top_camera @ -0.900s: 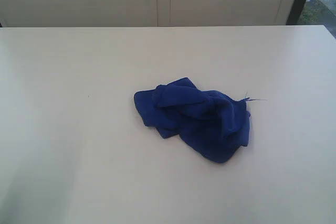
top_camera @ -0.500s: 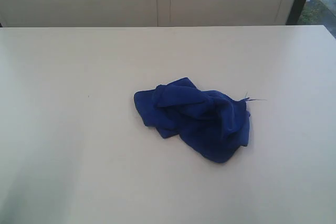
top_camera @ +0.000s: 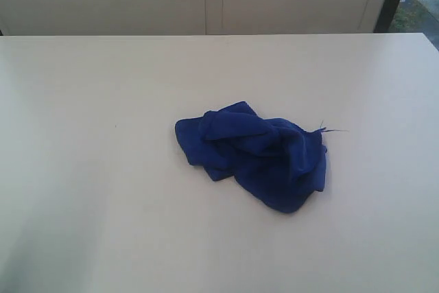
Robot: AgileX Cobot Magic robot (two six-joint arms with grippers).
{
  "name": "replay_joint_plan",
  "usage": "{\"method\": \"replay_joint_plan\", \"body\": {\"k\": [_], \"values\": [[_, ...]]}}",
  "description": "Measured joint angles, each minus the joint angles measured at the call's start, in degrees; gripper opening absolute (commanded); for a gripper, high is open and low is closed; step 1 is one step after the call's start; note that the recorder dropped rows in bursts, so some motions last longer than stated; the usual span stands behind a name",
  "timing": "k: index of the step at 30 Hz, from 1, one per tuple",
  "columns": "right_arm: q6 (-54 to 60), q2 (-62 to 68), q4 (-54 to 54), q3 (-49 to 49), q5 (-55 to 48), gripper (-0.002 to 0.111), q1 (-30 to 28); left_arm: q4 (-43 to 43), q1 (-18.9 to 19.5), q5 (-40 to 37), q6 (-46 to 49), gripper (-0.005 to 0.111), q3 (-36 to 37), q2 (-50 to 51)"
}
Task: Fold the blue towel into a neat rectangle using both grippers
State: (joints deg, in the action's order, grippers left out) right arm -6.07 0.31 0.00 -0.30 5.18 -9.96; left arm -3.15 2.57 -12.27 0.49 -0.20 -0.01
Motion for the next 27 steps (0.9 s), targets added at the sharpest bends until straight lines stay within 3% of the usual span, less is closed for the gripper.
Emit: {"method": "replay_joint_plan", "body": {"k": [6, 16, 21, 27], "values": [[0.0, 0.0, 0.0, 0.0, 8.72, 0.0, 0.0, 0.0, 0.0, 0.0, 0.0, 0.0, 0.0, 0.0], [2.48, 0.0, 0.0, 0.0, 10.25, 0.0, 0.0, 0.0, 0.0, 0.0, 0.0, 0.0, 0.0, 0.0], [4.02, 0.0, 0.0, -0.29, 3.17, 0.0, 0.0, 0.0, 0.0, 0.0, 0.0, 0.0, 0.0, 0.0], [4.15, 6.79, 0.38, -10.36, -9.58, 0.0, 0.0, 0.0, 0.0, 0.0, 0.0, 0.0, 0.0, 0.0]]}}
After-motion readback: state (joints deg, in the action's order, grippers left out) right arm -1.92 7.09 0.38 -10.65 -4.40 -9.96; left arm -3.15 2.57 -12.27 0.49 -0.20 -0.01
